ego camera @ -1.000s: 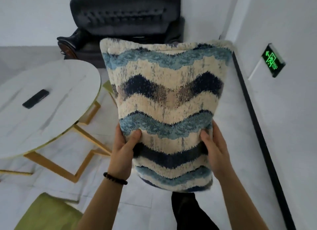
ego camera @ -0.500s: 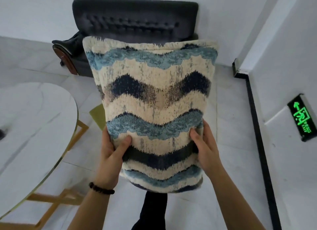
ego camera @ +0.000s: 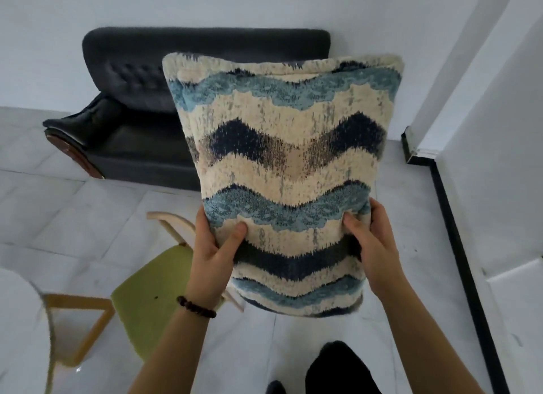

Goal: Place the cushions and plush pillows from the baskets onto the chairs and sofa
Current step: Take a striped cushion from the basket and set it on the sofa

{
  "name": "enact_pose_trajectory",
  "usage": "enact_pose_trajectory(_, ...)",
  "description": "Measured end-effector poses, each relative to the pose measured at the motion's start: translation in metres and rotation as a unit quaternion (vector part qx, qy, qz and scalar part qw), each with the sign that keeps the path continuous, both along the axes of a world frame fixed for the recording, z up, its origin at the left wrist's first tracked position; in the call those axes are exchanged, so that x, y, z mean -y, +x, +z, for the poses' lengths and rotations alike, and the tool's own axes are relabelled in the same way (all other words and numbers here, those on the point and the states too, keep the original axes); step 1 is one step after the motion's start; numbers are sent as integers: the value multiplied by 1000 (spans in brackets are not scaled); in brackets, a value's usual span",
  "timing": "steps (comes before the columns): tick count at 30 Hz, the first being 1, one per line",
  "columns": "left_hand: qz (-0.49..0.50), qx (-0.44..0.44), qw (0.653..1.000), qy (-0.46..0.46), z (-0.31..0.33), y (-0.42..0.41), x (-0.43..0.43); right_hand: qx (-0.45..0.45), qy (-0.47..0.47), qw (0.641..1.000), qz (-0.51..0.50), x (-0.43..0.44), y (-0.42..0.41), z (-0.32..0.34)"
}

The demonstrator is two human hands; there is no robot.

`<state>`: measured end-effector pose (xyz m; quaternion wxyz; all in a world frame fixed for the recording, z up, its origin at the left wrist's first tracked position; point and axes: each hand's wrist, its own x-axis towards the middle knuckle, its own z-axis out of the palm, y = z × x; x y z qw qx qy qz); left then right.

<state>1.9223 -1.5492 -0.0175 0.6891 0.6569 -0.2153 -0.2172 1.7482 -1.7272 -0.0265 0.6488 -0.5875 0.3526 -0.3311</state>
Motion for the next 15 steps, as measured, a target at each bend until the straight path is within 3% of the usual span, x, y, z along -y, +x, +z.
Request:
enact_pose_trajectory(7,30,-9,999,29,-36,95,175,-15,61,998,26,177,113,-41)
enact_pose_trajectory(15,146,-20,989,18,-2,224,280,-15,78,990,113,315,283,-10)
